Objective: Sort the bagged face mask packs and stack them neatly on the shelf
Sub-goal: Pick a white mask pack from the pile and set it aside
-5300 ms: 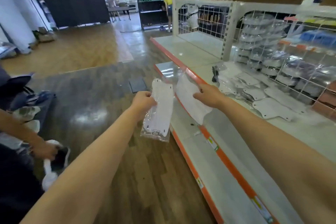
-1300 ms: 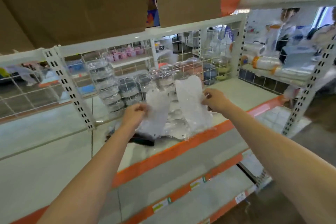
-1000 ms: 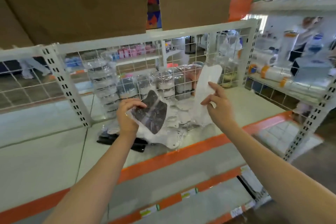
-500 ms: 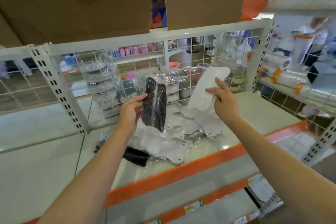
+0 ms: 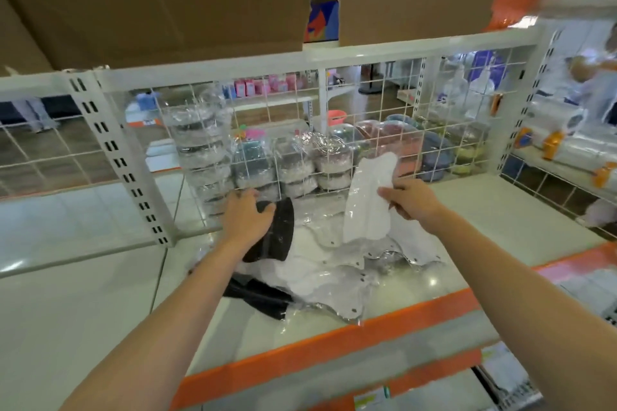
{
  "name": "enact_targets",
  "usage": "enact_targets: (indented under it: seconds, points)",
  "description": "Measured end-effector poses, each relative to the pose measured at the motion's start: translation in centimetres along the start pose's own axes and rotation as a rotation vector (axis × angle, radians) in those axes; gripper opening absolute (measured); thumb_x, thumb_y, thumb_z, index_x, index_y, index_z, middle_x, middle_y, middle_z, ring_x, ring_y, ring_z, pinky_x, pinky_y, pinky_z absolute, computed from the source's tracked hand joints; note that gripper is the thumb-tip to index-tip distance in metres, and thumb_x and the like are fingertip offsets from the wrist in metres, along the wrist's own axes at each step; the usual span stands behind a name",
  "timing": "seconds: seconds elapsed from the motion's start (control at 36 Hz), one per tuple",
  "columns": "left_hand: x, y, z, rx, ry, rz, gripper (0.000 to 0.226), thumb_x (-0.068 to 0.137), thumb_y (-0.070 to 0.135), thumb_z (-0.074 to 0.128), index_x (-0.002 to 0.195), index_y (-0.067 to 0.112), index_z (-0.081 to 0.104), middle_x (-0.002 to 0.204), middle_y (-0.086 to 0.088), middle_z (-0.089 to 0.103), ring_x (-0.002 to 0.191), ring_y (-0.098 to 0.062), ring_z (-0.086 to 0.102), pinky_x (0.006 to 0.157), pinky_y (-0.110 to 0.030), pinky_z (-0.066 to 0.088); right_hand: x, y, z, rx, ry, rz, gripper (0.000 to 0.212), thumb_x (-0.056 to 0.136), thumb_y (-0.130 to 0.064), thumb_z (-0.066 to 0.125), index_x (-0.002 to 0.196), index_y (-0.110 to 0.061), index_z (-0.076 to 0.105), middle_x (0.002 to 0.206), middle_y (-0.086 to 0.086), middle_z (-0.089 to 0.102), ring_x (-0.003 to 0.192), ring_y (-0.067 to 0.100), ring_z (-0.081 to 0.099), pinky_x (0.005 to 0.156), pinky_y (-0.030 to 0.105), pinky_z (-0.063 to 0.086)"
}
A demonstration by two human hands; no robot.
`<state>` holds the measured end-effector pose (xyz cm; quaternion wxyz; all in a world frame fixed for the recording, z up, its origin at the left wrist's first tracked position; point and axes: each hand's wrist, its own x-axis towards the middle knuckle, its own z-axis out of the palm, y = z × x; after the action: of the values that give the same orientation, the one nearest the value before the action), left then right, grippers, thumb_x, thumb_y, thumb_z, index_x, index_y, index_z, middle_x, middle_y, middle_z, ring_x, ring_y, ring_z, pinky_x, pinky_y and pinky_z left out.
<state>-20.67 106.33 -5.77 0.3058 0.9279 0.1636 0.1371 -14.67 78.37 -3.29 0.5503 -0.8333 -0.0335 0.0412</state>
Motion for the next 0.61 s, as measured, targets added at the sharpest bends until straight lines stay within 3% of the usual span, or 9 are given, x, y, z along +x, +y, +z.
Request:
enact_targets:
  seconds: [0.06, 0.11, 0.17, 0.22, 0.28, 0.33, 0.42, 0.5, 0.61]
  points:
    - [-0.2, 2.0, -0.1, -0.216, -0.055, -0.008, 0.055, 0.086, 0.052, 0.059, 0.122, 0.011, 0.053, 0.125, -0.005, 0.055, 0.107, -0.017, 0.054, 0.091, -0.029, 0.042, 0.5, -0.9, 0.9, 0.085, -0.172, -0.006, 0.032, 0.093, -0.013, 0.058, 0.063, -0.012, 0.044, 0.053, 0.002, 0.038, 0.034, 0.005, 0.029, 0.036, 0.016, 0.021]
    - [-0.6, 4.1, -0.2, -0.514, -0.251, -0.121, 0.081, 0.067, 0.076, 0.057, 0.122, 0.016, 0.053, 0.124, -0.002, 0.058, 0.108, -0.016, 0.056, 0.095, -0.031, 0.044, 0.6, -1.8, 1.7, 0.178, -0.343, -0.029, 0.032, 0.094, -0.015, 0.055, 0.065, -0.014, 0.042, 0.048, -0.002, 0.035, 0.036, 0.005, 0.03, 0.035, 0.015, 0.021]
    - [-0.8, 5.5, -0.2, -0.742, -0.485, -0.217, 0.07, 0.068, 0.07, 0.054, 0.117, 0.02, 0.055, 0.12, -0.004, 0.06, 0.111, -0.021, 0.058, 0.095, -0.034, 0.047, 0.6, -2.4, 2.3, 0.26, -0.452, -0.039, 0.03, 0.095, -0.018, 0.053, 0.067, -0.014, 0.044, 0.045, -0.006, 0.037, 0.036, 0.005, 0.033, 0.035, 0.014, 0.022]
    - [-0.9, 6.2, 0.3, -0.877, -0.564, -0.223, 0.047, 0.083, 0.046, 0.06, 0.119, 0.015, 0.058, 0.118, -0.007, 0.065, 0.103, -0.021, 0.064, 0.082, -0.03, 0.054, 0.7, -2.6, 2.9, 0.278, -0.496, -0.019, 0.025, 0.095, -0.026, 0.053, 0.073, -0.015, 0.051, 0.051, -0.006, 0.048, 0.041, 0.006, 0.045, 0.038, 0.014, 0.028]
    - [-1.0, 6.4, 0.7, -0.893, -0.44, -0.256, 0.034, 0.087, 0.018, 0.065, 0.118, 0.006, 0.06, 0.113, -0.012, 0.067, 0.087, -0.019, 0.067, 0.07, -0.029, 0.056, 1.1, -2.6, 3.4, 0.221, -0.488, 0.024, 0.023, 0.095, -0.036, 0.052, 0.087, -0.016, 0.06, 0.069, -0.002, 0.063, 0.055, 0.012, 0.059, 0.044, 0.017, 0.037]
    - [-1.0, 5.9, 1.0, -0.895, -0.319, -0.315, 0.029, 0.086, 0.004, 0.064, 0.115, 0.001, 0.06, 0.107, -0.014, 0.066, 0.083, -0.024, 0.065, 0.076, -0.036, 0.055, 2.0, -1.9, 3.8, 0.132, -0.439, 0.068, 0.027, 0.096, -0.037, 0.05, 0.096, -0.014, 0.063, 0.079, 0.002, 0.068, 0.061, 0.015, 0.062, 0.05, 0.02, 0.042]
    - [-1.1, 4.4, 0.4, -0.845, -0.252, -0.383, 0.03, 0.087, 0.0, 0.061, 0.117, -0.001, 0.058, 0.097, -0.012, 0.067, 0.085, -0.027, 0.064, 0.079, -0.038, 0.052, 3.6, 0.2, 4.3, -0.121, -0.352, 0.065, 0.02, 0.098, -0.018, 0.047, 0.103, -0.004, 0.06, 0.079, 0.009, 0.065, 0.059, 0.015, 0.058, 0.054, 0.022, 0.045]
    - [-1.4, 2.6, -0.7, -0.738, -0.173, -0.458, 0.029, 0.089, 0.002, 0.059, 0.118, 0.001, 0.058, 0.105, -0.015, 0.065, 0.093, -0.029, 0.062, 0.083, -0.038, 0.051, 5.1, 2.3, 5.1, -0.567, -0.33, -0.059, 0.024, 0.096, -0.013, 0.045, 0.107, -0.001, 0.063, 0.101, 0.013, 0.066, 0.088, 0.022, 0.061, 0.074, 0.027, 0.049]
    - [-2.1, 0.8, -2.2, -0.702, -0.13, -0.548, 0.032, 0.088, 0.004, 0.059, 0.119, 0.0, 0.056, 0.109, -0.017, 0.064, 0.1, -0.034, 0.061, 0.087, -0.044, 0.05, 5.9, 2.9, 6.9, -0.804, -0.34, -0.218, 0.05, 0.09, -0.01, 0.05, 0.14, -0.013, 0.04, 0.147, 0.008, 0.032, 0.134, 0.03, 0.032, 0.109, 0.037, 0.033]
